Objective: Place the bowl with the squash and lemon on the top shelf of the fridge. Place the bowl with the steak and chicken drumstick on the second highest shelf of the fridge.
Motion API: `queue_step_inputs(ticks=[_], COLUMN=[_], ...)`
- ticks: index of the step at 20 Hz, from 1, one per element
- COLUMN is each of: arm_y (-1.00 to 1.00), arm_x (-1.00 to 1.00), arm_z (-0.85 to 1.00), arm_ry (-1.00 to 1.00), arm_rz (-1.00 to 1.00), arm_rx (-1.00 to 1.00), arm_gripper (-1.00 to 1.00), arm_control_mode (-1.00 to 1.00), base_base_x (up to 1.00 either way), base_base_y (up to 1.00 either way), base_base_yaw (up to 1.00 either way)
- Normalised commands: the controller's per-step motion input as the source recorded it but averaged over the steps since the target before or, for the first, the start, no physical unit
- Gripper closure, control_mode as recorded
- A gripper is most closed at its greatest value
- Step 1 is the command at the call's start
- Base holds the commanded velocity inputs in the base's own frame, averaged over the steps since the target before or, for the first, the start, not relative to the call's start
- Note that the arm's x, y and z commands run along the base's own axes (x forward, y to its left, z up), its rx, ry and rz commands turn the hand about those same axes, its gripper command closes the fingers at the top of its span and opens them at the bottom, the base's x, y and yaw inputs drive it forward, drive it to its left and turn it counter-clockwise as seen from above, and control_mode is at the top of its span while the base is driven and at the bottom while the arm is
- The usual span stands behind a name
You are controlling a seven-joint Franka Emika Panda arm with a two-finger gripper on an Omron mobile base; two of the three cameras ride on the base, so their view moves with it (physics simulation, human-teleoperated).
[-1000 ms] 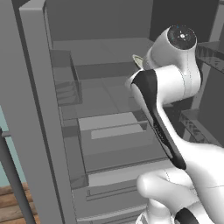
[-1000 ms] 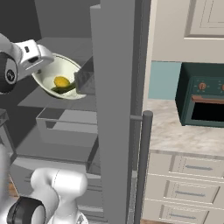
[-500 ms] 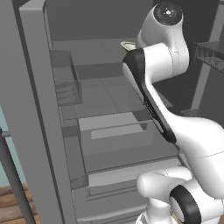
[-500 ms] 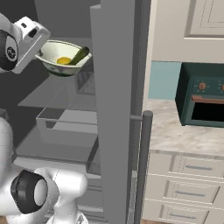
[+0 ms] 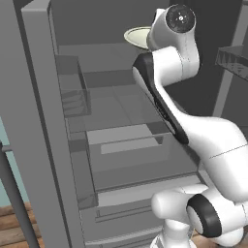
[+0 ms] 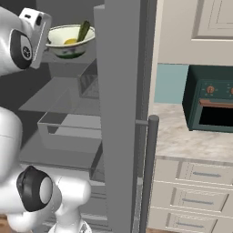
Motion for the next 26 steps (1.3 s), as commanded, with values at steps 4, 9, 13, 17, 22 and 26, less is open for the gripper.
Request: queue_step_inputs(ticks=[4, 9, 13, 17, 22, 26], arm_y=[0.00, 0.00, 0.00, 0.00, 0.00, 0.01], arm_x=[0.99, 1.00, 1.00, 0.83, 0.64, -0.08], arm_z=[-0.17, -0.16, -0.25, -0.09, 0.00, 0.00], arm_ry=[-0.04, 0.13, 0.12, 0.03, 0.01, -0.08], arm_rz=[0.00, 0.00, 0.00, 0.00, 0.00, 0.00], arm_rx=[-0.08, 0.00, 0.00, 0.00, 0.00, 0.00], arm_gripper=[1.00, 1.00, 1.00, 1.00, -1.00, -1.00], arm_control_mode=[-1.00, -1.00, -1.00, -1.00, -1.00, -1.00], base_base_x=[0.00, 0.00, 0.00, 0.00, 0.00, 0.00], base_base_y=[0.00, 0.00, 0.00, 0.00, 0.00, 0.00], base_base_yaw=[0.00, 0.00, 0.00, 0.00, 0.00, 0.00])
